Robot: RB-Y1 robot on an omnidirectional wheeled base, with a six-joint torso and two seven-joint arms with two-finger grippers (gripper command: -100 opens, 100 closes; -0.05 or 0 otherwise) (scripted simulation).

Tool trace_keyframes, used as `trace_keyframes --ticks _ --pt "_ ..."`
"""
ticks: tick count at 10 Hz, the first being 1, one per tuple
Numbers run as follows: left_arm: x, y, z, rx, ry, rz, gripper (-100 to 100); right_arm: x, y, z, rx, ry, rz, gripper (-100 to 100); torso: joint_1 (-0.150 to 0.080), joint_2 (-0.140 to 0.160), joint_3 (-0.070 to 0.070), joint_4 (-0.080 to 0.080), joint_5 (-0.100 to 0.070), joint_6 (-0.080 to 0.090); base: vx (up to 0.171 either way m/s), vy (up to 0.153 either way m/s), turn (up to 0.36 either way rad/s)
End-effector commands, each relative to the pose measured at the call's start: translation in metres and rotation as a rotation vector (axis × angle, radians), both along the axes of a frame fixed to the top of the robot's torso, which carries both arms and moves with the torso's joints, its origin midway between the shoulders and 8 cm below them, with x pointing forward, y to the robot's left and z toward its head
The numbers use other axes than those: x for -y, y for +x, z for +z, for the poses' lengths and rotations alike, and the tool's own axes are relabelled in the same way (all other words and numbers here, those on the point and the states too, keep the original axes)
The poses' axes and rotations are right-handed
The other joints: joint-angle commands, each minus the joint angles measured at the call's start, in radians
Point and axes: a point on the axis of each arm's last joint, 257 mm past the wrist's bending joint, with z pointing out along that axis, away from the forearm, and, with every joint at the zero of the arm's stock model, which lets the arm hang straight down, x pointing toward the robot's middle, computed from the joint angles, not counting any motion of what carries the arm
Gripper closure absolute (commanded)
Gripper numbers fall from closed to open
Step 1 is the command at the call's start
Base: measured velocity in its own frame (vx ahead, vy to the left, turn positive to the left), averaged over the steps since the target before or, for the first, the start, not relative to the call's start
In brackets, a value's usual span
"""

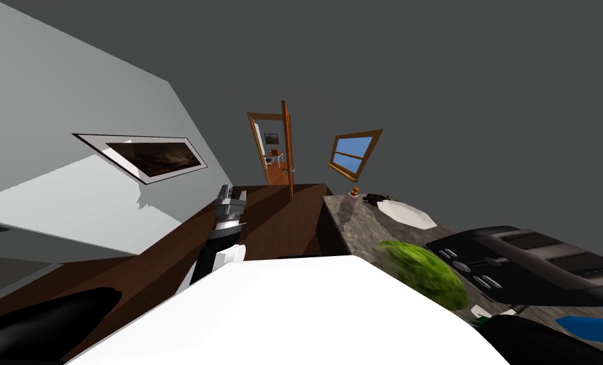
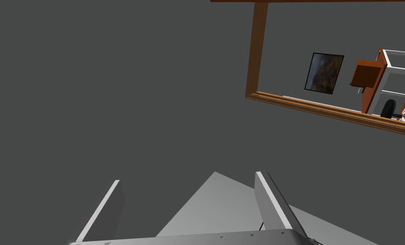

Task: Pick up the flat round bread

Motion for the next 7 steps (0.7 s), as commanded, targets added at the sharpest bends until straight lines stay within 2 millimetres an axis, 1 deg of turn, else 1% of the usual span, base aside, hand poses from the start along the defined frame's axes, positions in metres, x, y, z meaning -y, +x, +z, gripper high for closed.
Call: trace_keyframes --ticks 1,2,3,4,6,7 --pt "0.0 0.0 0.0 0.0 0.0 0.0 0 0.0 0.0 0.0 0.0 0.0 0.0 100 0.0 0.0 0.0 0.0 0.0 0.0 0.0 0.0 0.0" --pt "0.0 0.0 0.0 0.0 0.0 0.0 0 0.0 0.0 0.0 0.0 0.0 0.0 100 0.0 0.0 0.0 0.0 0.0 0.0 0.0 0.0 0.0" --pt "0.0 0.0 0.0 0.0 0.0 0.0 0 0.0 0.0 0.0 0.0 0.0 0.0 0 0.0 0.0 0.0 0.0 0.0 0.0 0.0 0.0 0.0" --pt "0.0 0.0 0.0 0.0 0.0 0.0 0 -0.001 0.001 0.009 -0.001 -0.001 -0.001 100 0.0 0.0 0.0 0.0 0.0 0.0 -0.006 -0.007 -0.002" --pt "0.0 0.0 0.0 0.0 0.0 0.0 0 -0.004 0.003 0.019 -0.004 -0.002 0.0 100 0.0 0.001 0.0 0.0 0.001 0.0 -0.01 -0.015 -0.001" --pt "0.0 0.0 0.0 0.0 0.0 0.0 0 -0.004 0.002 0.015 -0.002 -0.003 0.001 100 0.0 0.001 0.0 0.0 0.0 0.0 -0.005 -0.007 0.001"
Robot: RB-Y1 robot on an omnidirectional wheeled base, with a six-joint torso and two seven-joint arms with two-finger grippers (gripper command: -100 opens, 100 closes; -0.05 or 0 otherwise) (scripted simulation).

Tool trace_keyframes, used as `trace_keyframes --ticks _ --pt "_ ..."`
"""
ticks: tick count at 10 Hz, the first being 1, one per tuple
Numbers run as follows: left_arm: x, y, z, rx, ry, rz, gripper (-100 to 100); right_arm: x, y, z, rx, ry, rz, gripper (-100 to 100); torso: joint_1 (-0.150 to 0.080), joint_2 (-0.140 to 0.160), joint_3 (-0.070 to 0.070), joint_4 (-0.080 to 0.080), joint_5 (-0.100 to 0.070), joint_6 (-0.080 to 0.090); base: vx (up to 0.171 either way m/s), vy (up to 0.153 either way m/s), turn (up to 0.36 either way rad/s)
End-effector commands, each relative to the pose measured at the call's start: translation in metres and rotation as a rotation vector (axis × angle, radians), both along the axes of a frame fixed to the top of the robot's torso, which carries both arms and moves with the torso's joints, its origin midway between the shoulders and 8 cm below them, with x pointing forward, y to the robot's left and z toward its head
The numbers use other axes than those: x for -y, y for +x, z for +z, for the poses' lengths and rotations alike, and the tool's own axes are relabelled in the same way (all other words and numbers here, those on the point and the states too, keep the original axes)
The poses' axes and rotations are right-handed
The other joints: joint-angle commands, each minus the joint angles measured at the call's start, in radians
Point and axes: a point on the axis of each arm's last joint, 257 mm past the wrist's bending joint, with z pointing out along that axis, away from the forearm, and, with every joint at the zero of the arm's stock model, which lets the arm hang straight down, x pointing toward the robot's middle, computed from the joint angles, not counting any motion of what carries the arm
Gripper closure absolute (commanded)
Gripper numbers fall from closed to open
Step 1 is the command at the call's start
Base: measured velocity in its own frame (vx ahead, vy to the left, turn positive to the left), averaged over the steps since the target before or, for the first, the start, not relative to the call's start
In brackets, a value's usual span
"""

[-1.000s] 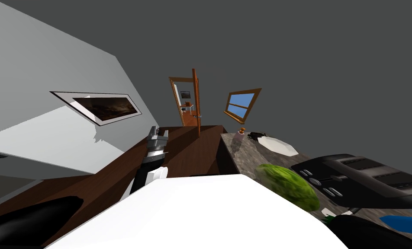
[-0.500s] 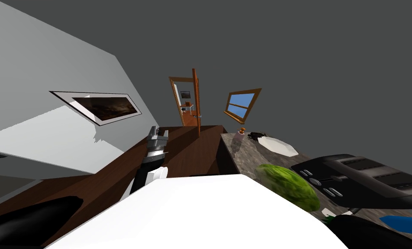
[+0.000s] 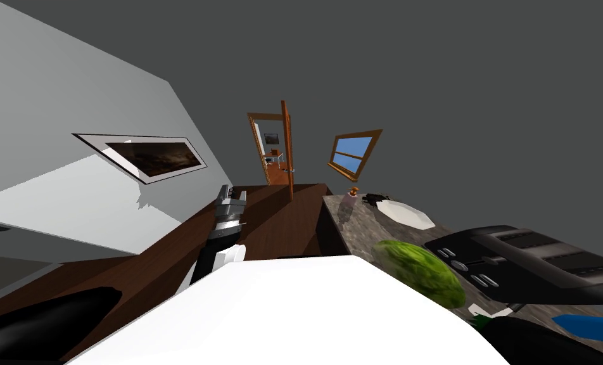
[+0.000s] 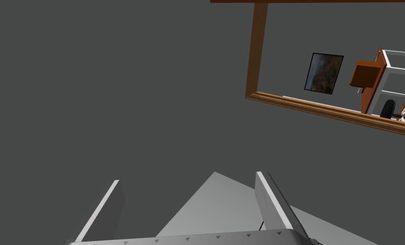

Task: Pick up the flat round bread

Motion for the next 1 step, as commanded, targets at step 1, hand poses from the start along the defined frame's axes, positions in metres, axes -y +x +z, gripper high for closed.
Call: trace_keyframes --ticks 1 --pt "0.0 0.0 0.0 0.0 0.0 0.0 0 0.0 0.0 0.0 0.0 0.0 0.0 0 0.0 0.0 0.0 0.0 0.0 0.0 0.0 0.0 0.0"
